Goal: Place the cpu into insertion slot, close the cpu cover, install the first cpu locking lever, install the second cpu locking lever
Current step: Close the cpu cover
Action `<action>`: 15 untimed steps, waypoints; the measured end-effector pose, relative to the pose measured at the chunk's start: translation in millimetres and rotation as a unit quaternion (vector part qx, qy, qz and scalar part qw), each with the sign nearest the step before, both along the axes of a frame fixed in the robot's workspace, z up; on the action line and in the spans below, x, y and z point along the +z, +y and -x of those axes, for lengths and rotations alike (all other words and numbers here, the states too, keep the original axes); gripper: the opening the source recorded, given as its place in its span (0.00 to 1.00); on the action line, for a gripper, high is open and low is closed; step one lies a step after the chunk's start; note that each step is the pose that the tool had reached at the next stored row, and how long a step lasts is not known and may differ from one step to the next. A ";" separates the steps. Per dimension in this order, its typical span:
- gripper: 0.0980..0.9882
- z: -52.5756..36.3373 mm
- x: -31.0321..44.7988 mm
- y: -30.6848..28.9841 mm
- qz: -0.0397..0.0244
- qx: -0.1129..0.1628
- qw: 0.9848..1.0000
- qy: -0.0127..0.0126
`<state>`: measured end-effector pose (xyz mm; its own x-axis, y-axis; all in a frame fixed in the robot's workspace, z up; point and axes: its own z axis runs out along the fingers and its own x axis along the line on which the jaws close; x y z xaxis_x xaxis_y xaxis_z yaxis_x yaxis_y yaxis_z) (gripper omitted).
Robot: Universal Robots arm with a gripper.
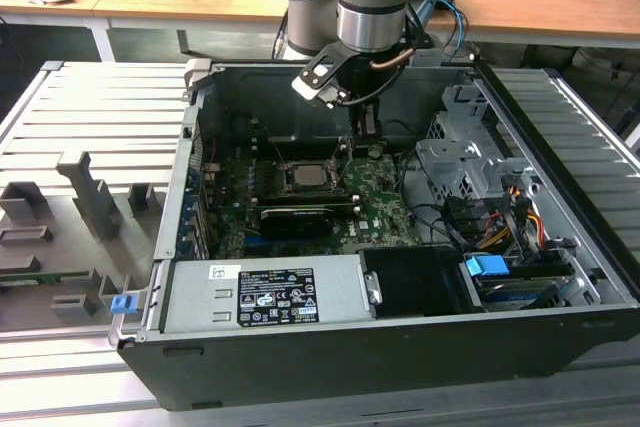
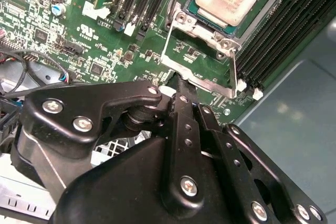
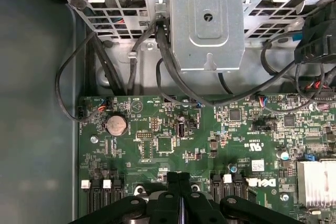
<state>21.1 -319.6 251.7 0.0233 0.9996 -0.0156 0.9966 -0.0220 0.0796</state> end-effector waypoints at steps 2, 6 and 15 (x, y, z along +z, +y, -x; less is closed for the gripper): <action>0.01 0.6 -0.3 0.0 0.000 0.000 1.000 0.000; 0.01 3.1 -0.8 0.0 0.000 0.000 1.000 0.000; 0.01 16.7 -7.0 0.0 0.000 0.000 1.000 0.002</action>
<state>4.4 -319.6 244.7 0.0233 0.9996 -0.0157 0.9969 -0.0221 0.0757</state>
